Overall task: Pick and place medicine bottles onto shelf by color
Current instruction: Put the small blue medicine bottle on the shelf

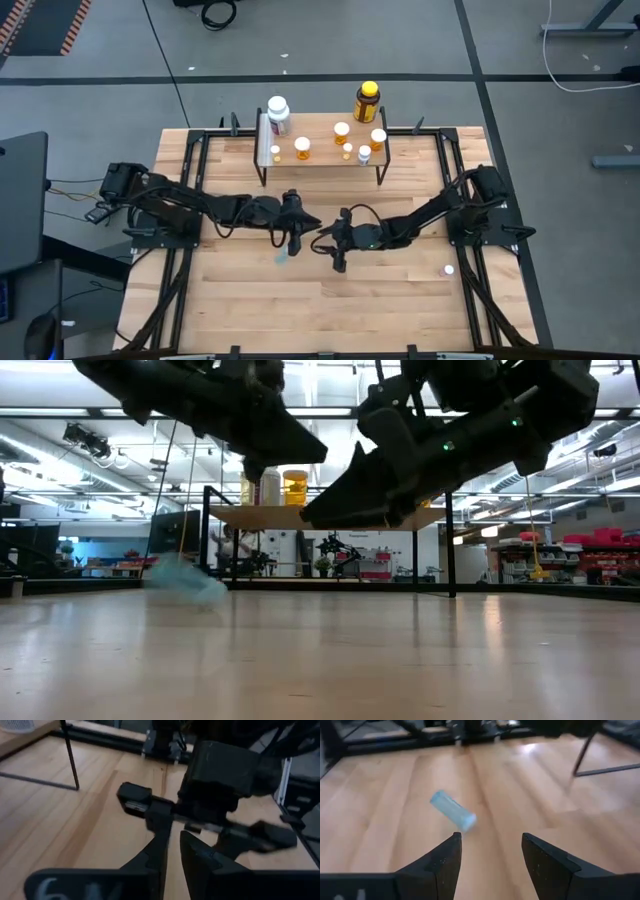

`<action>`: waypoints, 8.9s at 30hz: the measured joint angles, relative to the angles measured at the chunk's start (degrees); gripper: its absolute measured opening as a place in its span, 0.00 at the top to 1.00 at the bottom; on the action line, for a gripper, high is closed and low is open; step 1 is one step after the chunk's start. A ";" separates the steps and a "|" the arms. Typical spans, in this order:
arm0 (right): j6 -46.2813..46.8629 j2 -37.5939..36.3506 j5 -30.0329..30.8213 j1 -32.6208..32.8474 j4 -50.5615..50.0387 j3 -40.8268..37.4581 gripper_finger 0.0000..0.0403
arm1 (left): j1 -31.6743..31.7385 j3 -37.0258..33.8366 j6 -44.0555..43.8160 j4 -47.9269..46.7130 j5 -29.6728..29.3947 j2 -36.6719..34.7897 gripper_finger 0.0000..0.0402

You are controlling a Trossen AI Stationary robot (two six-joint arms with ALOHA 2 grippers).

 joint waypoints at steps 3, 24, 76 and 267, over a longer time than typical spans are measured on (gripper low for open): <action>-0.43 -0.04 -5.58 0.74 -0.92 -0.02 0.47 | -0.46 0.01 -0.10 -6.45 0.15 -3.23 0.87; -2.23 -0.09 -5.09 2.03 0.20 0.37 0.47 | -13.62 -0.01 -27.91 -51.53 2.27 -12.38 0.61; -3.46 -0.11 -6.41 -0.23 -5.91 0.35 0.47 | -12.02 0.19 -35.48 -37.09 4.96 5.06 0.76; -9.94 -10.97 -3.69 -37.05 -23.17 26.28 0.68 | -19.93 0.25 25.44 -14.92 -39.29 -32.12 0.58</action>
